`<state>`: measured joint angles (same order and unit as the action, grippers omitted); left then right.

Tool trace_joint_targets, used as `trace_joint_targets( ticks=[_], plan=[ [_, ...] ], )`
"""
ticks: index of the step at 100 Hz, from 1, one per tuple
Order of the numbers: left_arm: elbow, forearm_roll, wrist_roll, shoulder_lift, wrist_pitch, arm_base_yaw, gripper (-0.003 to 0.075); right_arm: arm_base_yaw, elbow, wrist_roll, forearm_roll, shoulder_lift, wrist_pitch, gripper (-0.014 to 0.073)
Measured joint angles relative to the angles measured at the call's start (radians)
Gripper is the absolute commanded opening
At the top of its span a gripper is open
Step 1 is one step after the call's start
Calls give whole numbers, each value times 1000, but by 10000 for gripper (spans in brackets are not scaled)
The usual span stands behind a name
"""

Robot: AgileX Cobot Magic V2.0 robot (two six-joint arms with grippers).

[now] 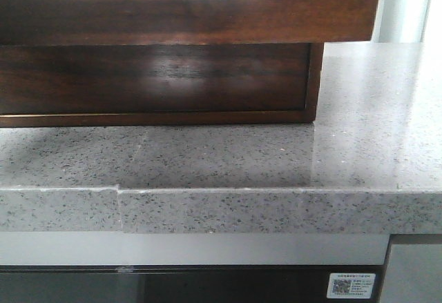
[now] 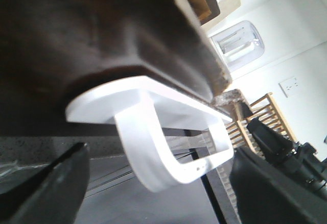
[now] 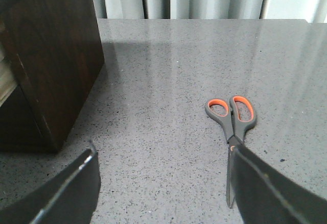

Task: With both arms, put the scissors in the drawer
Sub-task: 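Pull the drawer out toward the robot with the left gripper, then lower the right gripper over the grey-and-orange scissors and grasp them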

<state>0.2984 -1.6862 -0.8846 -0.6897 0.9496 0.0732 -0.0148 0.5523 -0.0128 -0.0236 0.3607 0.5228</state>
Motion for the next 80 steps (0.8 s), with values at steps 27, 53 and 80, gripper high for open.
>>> trace_joint_targets(
  ticks=[27, 53, 80],
  plan=[
    [104, 277, 56, 0, 4, 0, 512, 0, 79, 0, -25, 1, 101, 482],
    [236, 714, 313, 100, 22, 0, 512, 0, 190, -108, -143, 85, 285, 482],
    [408, 1198, 537, 247, 55, 0, 512, 0, 310, -203, -237, 340, 479, 481]
  ],
)
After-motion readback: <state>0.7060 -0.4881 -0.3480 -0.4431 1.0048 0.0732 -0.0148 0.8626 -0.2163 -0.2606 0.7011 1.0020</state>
